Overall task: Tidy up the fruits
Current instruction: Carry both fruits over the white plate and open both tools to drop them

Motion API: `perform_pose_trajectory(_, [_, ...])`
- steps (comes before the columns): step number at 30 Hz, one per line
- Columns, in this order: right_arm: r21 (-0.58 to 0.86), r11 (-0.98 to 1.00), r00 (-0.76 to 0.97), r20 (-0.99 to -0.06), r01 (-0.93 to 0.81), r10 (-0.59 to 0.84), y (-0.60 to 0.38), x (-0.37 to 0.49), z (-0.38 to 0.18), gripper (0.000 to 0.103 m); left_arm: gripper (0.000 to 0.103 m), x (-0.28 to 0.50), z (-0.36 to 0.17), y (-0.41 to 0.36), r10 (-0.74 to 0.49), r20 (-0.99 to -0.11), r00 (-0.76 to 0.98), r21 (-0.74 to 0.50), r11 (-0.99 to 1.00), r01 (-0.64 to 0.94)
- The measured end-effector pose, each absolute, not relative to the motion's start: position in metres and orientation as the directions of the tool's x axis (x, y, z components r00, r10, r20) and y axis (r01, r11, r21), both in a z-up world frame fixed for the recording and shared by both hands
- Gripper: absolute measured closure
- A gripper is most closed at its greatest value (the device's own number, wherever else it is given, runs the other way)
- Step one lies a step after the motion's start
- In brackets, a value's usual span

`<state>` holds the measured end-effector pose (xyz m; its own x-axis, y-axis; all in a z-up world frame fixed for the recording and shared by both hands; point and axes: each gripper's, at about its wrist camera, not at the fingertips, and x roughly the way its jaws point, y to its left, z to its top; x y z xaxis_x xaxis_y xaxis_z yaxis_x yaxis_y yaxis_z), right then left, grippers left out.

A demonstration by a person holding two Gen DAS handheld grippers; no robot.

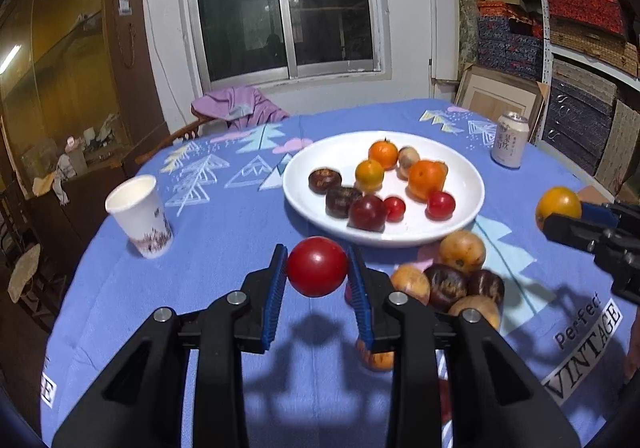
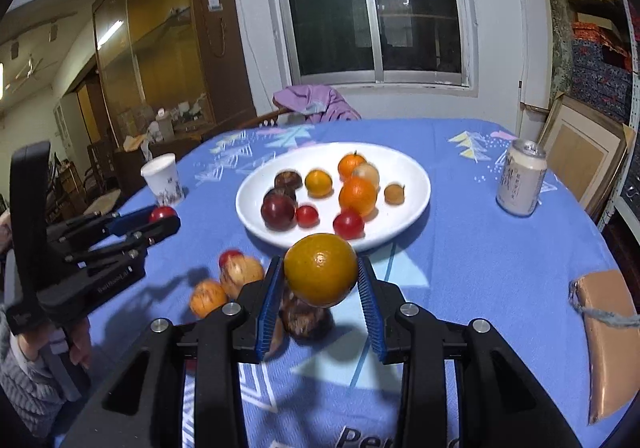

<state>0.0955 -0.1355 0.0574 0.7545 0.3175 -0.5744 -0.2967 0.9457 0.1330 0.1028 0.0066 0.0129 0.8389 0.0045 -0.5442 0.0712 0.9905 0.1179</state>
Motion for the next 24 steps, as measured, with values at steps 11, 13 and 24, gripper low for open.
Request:
perform_pose_trajectory(11, [0.229, 0.94, 0.846, -0.419, -0.253, 0.33, -0.152, 0.167, 0.154, 0.065, 0.073, 0.171, 0.09, -0.016, -0.072, -0.459, 0.885, 0.011, 0.996, 0.087])
perform_pose_trajectory(13, [0.254, 0.933, 0.834, -0.431, -0.256, 0.346, -0.149, 0.184, 0.151, 0.065, 0.073, 0.184, 0.092, -0.018, -0.088, -0.463, 0.882, -0.015, 0.996, 0.092])
perform_pose_trajectory(24, [0.212, 0.945, 0.677, -0.66, -0.249, 0.326, -0.111, 0.247, 0.054, 0.065, 0.073, 0.255, 0.015, -0.001, -0.048, -0.62, 0.783, -0.028, 0.999, 0.039])
